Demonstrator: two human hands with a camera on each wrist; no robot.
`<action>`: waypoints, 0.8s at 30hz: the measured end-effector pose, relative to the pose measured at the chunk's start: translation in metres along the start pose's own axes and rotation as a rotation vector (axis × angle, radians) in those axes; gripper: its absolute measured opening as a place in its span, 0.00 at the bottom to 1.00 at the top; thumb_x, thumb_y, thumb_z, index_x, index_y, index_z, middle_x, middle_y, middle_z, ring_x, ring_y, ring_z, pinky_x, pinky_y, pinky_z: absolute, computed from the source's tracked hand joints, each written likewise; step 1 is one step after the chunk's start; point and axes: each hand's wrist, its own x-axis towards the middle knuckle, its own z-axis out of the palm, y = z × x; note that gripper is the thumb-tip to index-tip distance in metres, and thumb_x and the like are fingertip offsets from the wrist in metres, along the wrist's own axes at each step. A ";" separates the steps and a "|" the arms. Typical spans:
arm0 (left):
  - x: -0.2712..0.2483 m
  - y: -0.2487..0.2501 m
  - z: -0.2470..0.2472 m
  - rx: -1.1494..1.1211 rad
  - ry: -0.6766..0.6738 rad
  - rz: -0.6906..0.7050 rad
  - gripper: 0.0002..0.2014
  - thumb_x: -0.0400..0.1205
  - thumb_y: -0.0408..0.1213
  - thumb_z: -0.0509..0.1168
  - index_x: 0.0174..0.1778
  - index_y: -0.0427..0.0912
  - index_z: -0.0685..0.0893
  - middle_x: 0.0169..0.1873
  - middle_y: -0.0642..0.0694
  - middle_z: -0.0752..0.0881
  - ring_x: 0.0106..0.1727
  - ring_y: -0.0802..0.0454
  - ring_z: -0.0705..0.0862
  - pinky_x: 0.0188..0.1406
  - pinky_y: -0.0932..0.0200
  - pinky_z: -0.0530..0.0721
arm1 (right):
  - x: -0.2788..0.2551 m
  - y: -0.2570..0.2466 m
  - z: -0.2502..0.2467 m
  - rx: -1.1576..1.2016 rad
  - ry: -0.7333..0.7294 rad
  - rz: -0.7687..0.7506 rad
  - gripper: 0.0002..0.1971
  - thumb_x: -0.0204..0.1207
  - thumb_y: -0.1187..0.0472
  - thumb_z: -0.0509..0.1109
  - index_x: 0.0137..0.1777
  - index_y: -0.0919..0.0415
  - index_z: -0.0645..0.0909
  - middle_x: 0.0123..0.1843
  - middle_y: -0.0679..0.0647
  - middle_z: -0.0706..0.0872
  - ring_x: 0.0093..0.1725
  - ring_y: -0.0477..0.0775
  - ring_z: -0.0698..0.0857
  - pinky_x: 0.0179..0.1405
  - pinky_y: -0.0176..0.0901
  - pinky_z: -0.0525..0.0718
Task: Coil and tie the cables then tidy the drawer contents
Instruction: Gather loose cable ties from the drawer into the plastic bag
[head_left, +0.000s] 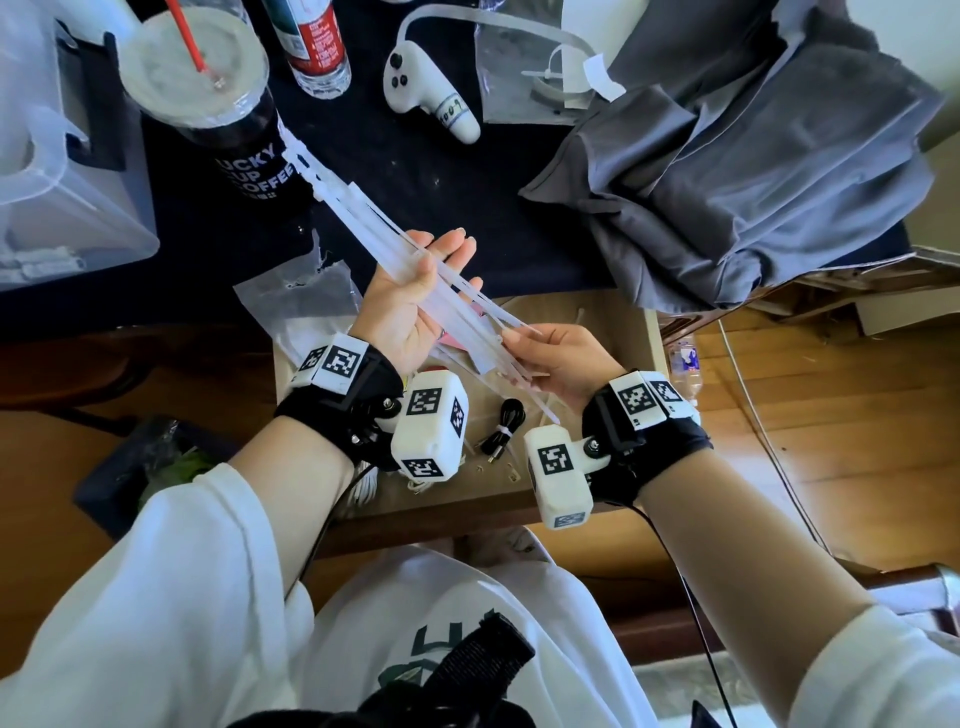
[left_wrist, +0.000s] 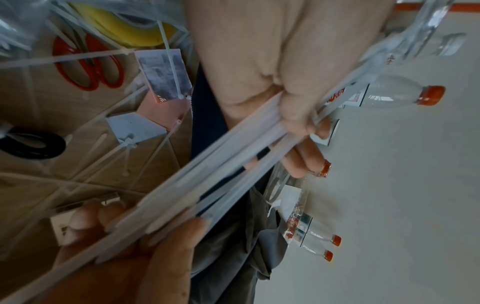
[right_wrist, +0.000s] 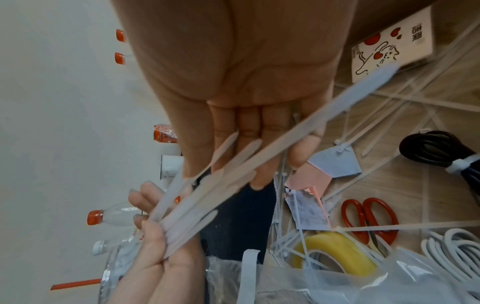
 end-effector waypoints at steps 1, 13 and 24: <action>-0.001 -0.001 0.000 0.006 -0.001 0.000 0.11 0.87 0.26 0.47 0.50 0.44 0.72 0.48 0.50 0.90 0.58 0.52 0.87 0.58 0.47 0.85 | 0.000 0.000 0.001 -0.014 0.011 0.008 0.05 0.78 0.64 0.68 0.44 0.65 0.83 0.26 0.50 0.86 0.22 0.43 0.81 0.26 0.31 0.78; -0.002 0.014 -0.004 0.005 0.136 0.049 0.12 0.87 0.25 0.48 0.46 0.43 0.73 0.33 0.51 0.85 0.48 0.54 0.88 0.53 0.48 0.85 | 0.001 0.007 -0.013 0.046 0.225 0.106 0.14 0.84 0.60 0.58 0.38 0.62 0.77 0.32 0.52 0.87 0.33 0.52 0.85 0.33 0.43 0.79; -0.011 0.010 -0.008 0.679 0.053 -0.126 0.11 0.86 0.22 0.52 0.43 0.39 0.74 0.28 0.46 0.82 0.28 0.54 0.84 0.42 0.55 0.85 | -0.006 -0.041 -0.024 0.390 0.356 -0.293 0.15 0.87 0.60 0.53 0.38 0.61 0.70 0.32 0.57 0.90 0.23 0.47 0.83 0.22 0.33 0.80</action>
